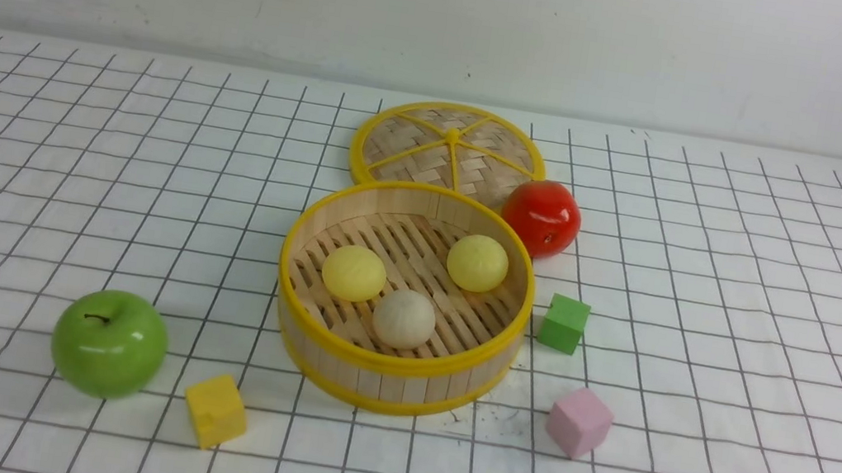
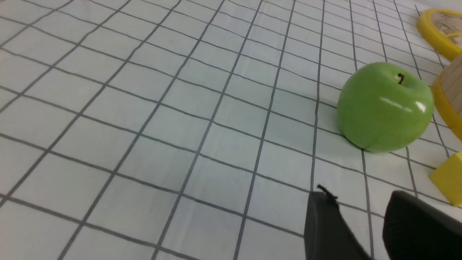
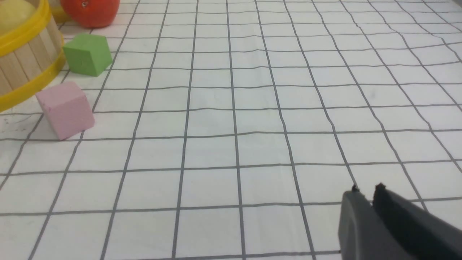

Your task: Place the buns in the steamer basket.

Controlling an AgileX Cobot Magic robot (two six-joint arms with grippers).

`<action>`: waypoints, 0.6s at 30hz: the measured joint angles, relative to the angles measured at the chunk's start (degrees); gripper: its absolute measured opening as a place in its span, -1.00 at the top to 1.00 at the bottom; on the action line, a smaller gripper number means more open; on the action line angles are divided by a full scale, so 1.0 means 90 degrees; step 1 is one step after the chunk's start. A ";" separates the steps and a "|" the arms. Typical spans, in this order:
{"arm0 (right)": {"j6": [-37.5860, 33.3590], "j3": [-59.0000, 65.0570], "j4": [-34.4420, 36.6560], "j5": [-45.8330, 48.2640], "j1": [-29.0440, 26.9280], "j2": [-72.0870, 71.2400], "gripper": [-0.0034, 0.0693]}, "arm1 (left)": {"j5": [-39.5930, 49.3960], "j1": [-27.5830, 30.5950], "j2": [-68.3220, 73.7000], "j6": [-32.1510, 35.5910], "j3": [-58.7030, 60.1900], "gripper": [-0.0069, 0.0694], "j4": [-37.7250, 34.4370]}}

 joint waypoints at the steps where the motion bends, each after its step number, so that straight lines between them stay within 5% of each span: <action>1: 0.0000 0.0000 0.0000 0.0000 0.0000 0.0000 0.72 | 0.0000 0.0000 0.0000 0.0000 0.0000 0.19 0.0000; 18: 0.0000 0.0000 0.0000 0.0000 0.0000 0.0000 0.67 | 0.0000 0.0000 0.0000 0.0000 0.0000 0.19 0.0000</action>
